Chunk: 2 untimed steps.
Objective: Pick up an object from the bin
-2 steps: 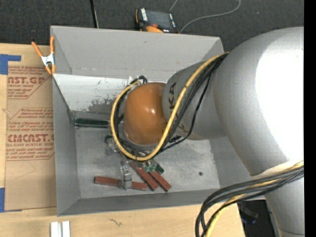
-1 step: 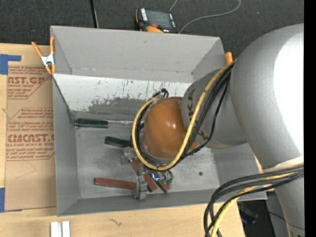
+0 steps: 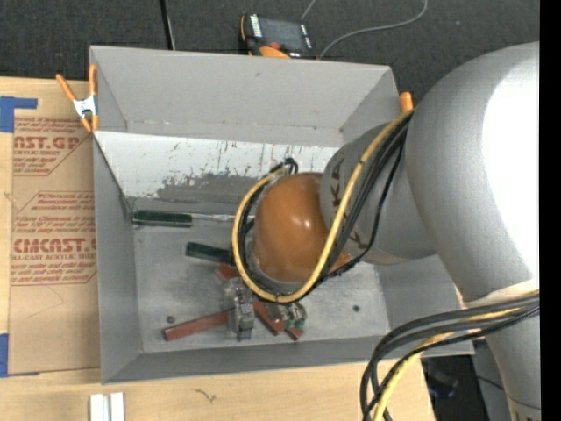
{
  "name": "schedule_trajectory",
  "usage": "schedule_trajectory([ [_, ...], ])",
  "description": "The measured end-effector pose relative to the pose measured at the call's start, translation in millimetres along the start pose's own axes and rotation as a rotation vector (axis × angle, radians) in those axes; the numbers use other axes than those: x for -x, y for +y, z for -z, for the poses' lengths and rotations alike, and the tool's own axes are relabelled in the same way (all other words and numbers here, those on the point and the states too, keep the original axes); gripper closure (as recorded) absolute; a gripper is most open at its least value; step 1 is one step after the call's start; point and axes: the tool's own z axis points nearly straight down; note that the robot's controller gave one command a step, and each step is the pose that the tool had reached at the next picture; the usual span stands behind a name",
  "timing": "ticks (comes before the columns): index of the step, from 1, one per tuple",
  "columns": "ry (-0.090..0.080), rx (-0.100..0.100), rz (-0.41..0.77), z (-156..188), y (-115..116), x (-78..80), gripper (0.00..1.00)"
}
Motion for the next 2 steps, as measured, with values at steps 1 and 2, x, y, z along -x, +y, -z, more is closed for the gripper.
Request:
schedule_trajectory([
  [1, -0.006, 0.000, -0.001, 0.6, -0.7, 1.5, 0.00],
  [2, 0.003, -0.001, 0.000, 0.0, -0.4, -0.7, 1.00],
])
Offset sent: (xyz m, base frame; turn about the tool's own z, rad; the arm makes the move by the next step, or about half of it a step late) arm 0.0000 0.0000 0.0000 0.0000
